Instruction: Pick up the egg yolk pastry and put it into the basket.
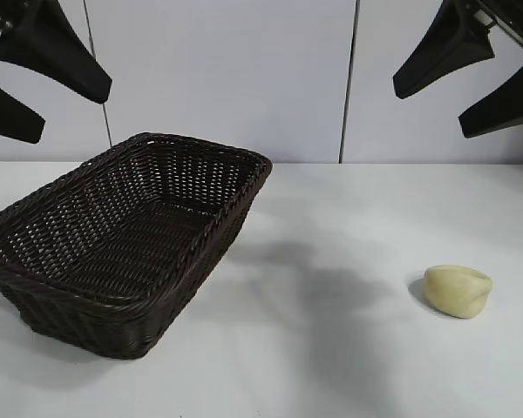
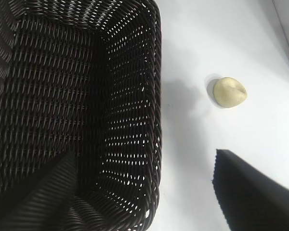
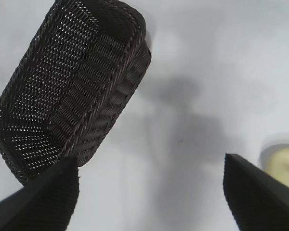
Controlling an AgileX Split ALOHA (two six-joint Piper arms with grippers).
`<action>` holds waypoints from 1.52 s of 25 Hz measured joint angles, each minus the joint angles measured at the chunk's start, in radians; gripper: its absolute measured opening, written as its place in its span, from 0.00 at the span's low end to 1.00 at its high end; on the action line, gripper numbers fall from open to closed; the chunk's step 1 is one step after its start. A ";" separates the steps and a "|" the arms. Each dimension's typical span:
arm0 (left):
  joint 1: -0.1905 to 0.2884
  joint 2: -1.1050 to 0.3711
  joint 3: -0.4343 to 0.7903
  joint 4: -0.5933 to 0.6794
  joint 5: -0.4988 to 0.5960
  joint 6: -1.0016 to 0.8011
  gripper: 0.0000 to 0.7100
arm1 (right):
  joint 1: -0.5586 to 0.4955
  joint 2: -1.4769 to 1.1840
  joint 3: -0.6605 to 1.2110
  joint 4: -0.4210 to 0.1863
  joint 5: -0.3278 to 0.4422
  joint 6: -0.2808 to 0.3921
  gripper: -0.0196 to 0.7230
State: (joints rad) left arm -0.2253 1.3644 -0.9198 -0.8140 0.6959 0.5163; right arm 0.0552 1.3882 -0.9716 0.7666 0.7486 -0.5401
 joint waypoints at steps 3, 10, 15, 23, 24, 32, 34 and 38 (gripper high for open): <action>0.000 0.000 0.000 0.000 0.000 0.001 0.80 | 0.000 0.000 0.000 0.000 0.000 0.000 0.82; 0.000 0.000 0.000 0.000 0.000 0.001 0.80 | 0.000 0.000 0.000 0.000 0.000 0.000 0.82; 0.000 0.000 0.000 0.000 0.000 0.001 0.80 | 0.000 0.000 0.000 0.000 0.000 0.000 0.82; 0.000 0.000 0.000 0.000 -0.001 0.001 0.80 | 0.000 0.000 0.000 0.000 0.000 0.000 0.82; 0.000 0.000 0.000 0.000 -0.002 0.001 0.80 | 0.000 0.000 0.000 0.000 0.000 0.000 0.82; 0.000 0.000 0.000 0.000 0.021 -0.048 0.80 | 0.000 0.000 0.000 0.000 0.000 0.000 0.82; 0.000 -0.002 0.000 0.000 0.048 -0.095 0.80 | 0.000 0.000 0.000 0.000 0.000 0.000 0.82; 0.000 -0.041 0.000 0.007 0.075 -0.232 0.80 | 0.000 0.000 0.000 0.000 0.000 0.000 0.82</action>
State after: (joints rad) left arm -0.2253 1.3232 -0.9198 -0.8066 0.7709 0.2847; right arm 0.0552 1.3882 -0.9716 0.7666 0.7486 -0.5401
